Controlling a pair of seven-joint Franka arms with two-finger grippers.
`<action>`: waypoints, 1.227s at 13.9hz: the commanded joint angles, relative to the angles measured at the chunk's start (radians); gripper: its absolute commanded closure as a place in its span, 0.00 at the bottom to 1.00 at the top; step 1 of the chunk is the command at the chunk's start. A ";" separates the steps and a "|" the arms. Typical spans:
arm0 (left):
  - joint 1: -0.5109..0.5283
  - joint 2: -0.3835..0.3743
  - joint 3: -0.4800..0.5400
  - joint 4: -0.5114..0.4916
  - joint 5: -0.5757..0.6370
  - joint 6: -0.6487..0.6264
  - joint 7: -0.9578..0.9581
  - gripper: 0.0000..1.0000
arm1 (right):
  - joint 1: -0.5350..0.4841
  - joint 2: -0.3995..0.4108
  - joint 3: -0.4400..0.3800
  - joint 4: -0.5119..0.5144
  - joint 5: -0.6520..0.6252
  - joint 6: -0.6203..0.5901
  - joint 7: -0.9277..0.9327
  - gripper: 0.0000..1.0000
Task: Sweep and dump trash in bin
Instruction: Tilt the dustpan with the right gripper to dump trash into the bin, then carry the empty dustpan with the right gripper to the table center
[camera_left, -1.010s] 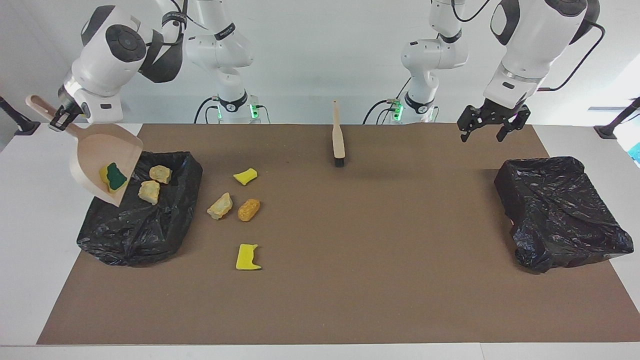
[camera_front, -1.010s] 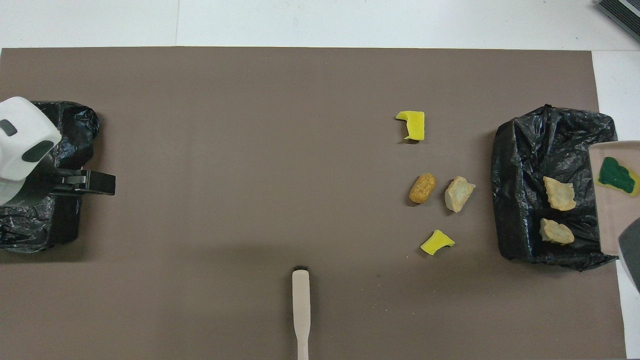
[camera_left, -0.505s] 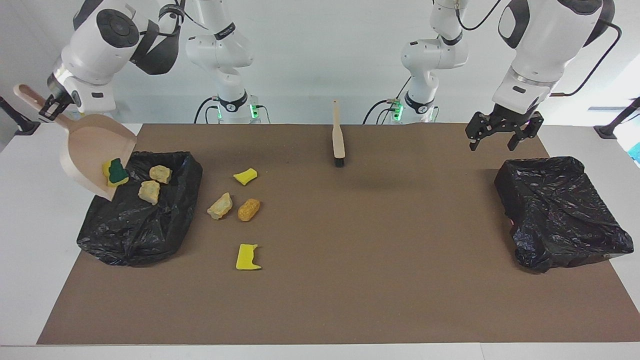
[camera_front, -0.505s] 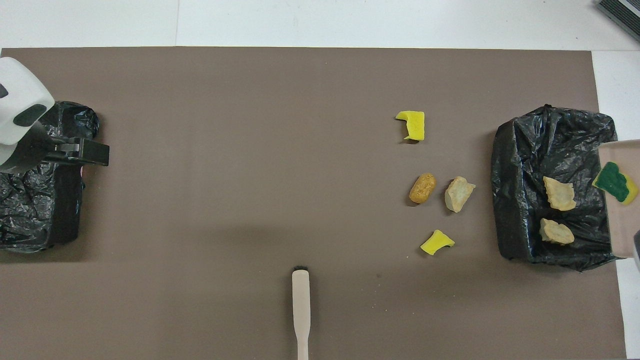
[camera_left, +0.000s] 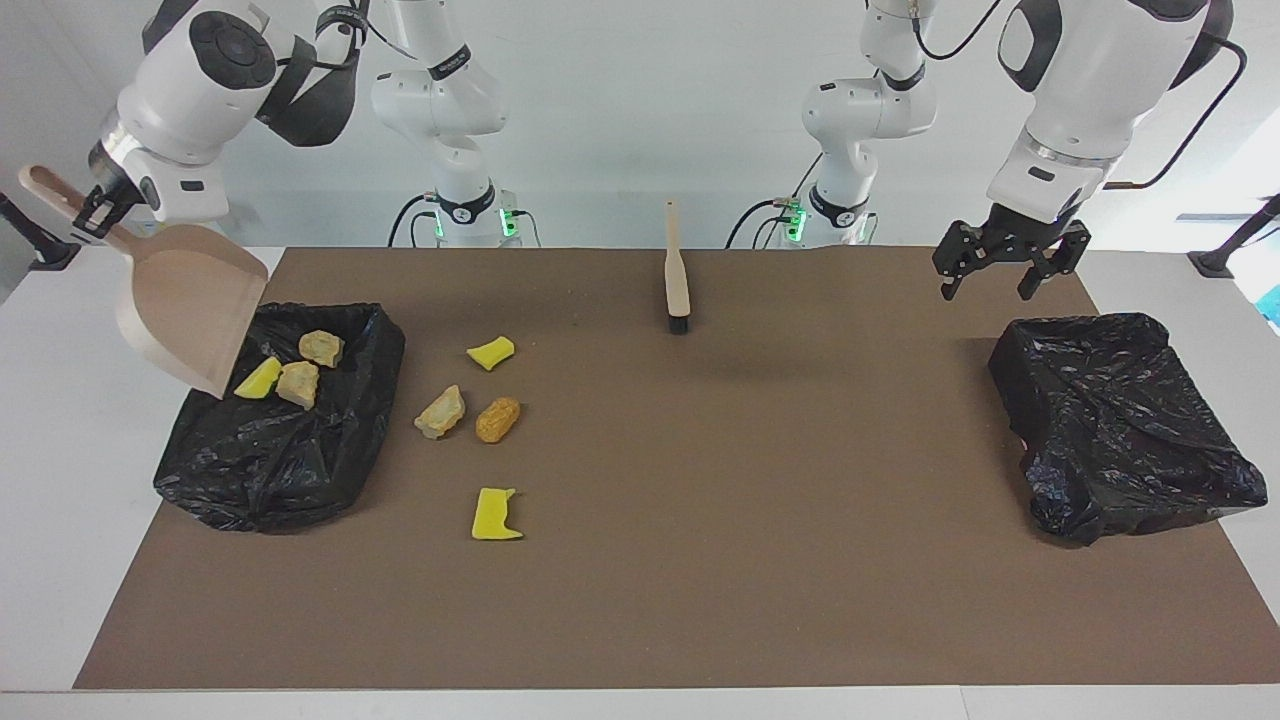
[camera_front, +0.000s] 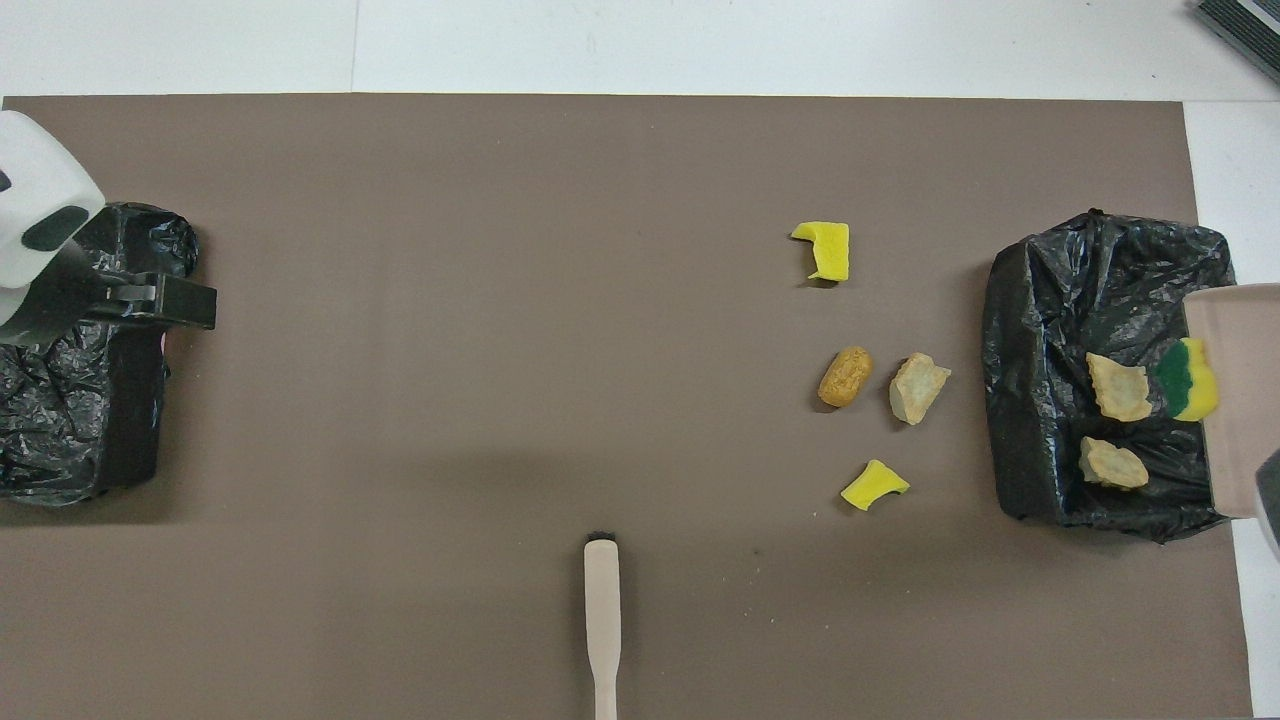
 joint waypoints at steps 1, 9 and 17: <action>-0.060 0.001 0.073 0.017 0.014 -0.028 0.025 0.00 | -0.014 -0.001 0.000 0.013 0.066 -0.020 -0.034 1.00; -0.070 -0.005 0.119 0.007 0.012 -0.042 0.123 0.00 | 0.000 -0.012 0.005 0.006 0.402 -0.143 0.164 1.00; -0.067 -0.024 0.135 -0.009 0.012 -0.056 0.129 0.00 | 0.003 -0.014 0.105 -0.007 0.667 -0.253 0.788 1.00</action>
